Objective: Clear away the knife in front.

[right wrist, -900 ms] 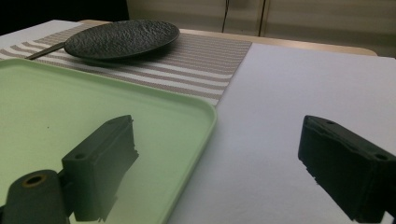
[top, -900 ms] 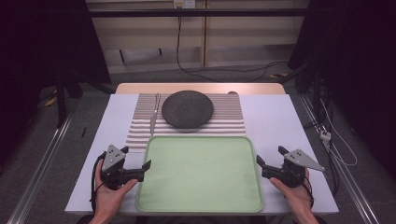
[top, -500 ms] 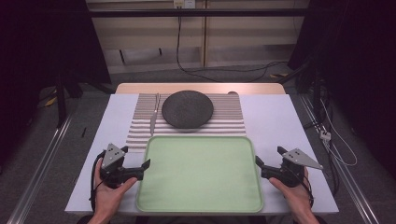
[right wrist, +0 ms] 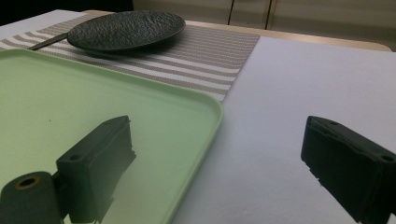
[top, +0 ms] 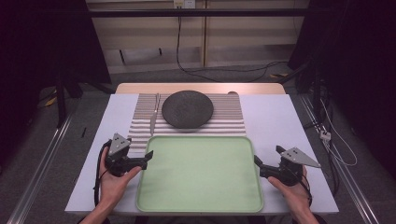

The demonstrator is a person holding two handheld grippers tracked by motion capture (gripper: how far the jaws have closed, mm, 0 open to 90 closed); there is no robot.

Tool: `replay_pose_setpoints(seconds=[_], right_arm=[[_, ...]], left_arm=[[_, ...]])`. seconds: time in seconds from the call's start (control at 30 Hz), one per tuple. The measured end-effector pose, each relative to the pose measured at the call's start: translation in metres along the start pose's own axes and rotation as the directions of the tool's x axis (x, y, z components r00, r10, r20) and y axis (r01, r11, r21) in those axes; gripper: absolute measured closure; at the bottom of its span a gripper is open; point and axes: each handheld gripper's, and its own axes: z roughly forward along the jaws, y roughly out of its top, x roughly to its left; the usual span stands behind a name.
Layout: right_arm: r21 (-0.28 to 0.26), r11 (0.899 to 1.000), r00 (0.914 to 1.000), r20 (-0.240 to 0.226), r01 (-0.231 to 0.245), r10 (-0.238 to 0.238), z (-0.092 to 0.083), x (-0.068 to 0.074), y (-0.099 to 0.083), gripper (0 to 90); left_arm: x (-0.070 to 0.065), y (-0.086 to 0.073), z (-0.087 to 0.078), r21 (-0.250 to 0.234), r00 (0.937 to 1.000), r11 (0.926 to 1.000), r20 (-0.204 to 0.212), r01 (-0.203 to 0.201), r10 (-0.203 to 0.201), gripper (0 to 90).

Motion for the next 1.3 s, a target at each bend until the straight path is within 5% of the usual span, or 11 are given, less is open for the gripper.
replay_pose_setpoints(seconds=[0.6, 0.83, 0.93, 1.3], right_arm=[[0.011, 1.0, 1.0, -0.003, 0.01, -0.01, 0.0, 0.001, 0.0, 8.4], [0.012, 1.0, 0.9999, -0.012, 0.011, -0.011, 0.0, 0.002, 0.0, 7.8], [0.016, 1.0, 0.9998, -0.013, 0.013, -0.013, 0.0, 0.002, 0.0, 7.4], [0.021, 1.0, 0.9997, -0.022, 0.011, -0.01, 0.001, 0.002, 0.0, 7.3]], left_arm=[[0.015, 0.022, 0.026, 0.037, 0.9997, 0.9993, -0.024, -0.004, 0.005, 10.3], [0.03, 0.03, 0.035, 0.031, 0.9975, 0.9995, -0.071, -0.005, 0.007, 9.6], [0.037, 0.031, 0.042, 0.049, 0.9976, 0.9983, -0.062, 0.033, -0.03, 11.1], [0.055, 0.056, 0.062, 0.07, 0.997, 0.9968, -0.069, 0.04, -0.035, 9.5]])
